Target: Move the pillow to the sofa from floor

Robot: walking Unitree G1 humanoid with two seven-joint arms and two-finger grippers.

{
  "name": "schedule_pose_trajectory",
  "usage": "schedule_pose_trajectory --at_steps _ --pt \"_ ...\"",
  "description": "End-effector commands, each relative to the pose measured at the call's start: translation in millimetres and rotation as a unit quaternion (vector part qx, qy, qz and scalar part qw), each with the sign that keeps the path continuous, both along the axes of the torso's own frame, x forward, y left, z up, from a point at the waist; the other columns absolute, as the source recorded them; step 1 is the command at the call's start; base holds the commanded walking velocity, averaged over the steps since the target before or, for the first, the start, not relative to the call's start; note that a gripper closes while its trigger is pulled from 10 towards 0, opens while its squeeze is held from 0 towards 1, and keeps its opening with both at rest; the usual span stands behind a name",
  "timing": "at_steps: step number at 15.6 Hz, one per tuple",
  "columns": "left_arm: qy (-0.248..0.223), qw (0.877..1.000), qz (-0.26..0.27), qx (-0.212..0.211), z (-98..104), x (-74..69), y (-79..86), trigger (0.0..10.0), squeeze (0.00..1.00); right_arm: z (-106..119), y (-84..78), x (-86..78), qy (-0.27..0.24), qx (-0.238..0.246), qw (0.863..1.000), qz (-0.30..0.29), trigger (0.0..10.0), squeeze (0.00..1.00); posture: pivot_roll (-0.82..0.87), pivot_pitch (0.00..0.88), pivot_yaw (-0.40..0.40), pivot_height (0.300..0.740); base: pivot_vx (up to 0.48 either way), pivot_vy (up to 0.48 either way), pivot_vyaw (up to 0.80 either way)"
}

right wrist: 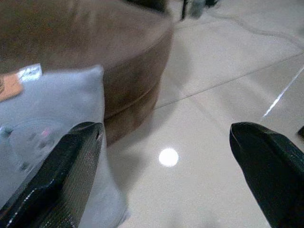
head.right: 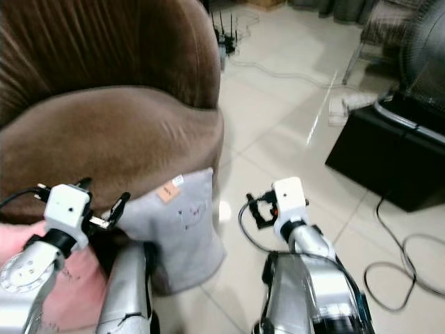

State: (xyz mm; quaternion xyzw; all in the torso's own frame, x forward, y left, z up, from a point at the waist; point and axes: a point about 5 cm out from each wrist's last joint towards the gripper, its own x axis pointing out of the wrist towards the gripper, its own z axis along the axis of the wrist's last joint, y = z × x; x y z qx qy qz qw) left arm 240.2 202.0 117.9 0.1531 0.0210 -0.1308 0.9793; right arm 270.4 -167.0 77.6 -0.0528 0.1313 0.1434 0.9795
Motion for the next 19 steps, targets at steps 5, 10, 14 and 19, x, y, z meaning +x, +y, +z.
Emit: schedule_pose_trajectory --at_steps 5,10,14,19 --pt "0.01 1.0 -0.015 0.002 4.8 -11.6 -6.4 10.0 0.0 2.6 1.3 -13.1 0.016 0.001 1.0 0.011 10.0 0.0 0.1 0.235 0.017 0.48 0.0 0.0 0.0" --pt "0.018 1.0 -0.01 0.004 10.0 -17.4 -6.0 10.0 0.0 10.8 -3.1 -22.9 0.022 0.003 1.0 0.002 10.0 0.0 0.1 0.26 0.014 0.48 0.0 0.0 0.0" --pt "0.023 1.0 -0.014 0.011 11.1 -14.5 -2.6 10.0 0.0 9.2 -3.4 -26.5 0.033 0.003 0.999 0.001 10.0 0.0 0.1 0.266 0.015 0.48 0.0 0.0 0.0" --pt "0.061 0.998 -0.009 -0.009 2.9 4.7 1.9 10.0 0.0 11.0 -4.2 -17.7 0.031 0.003 0.999 0.005 10.0 0.0 0.11 0.247 0.011 0.48 0.0 0.0 0.0"
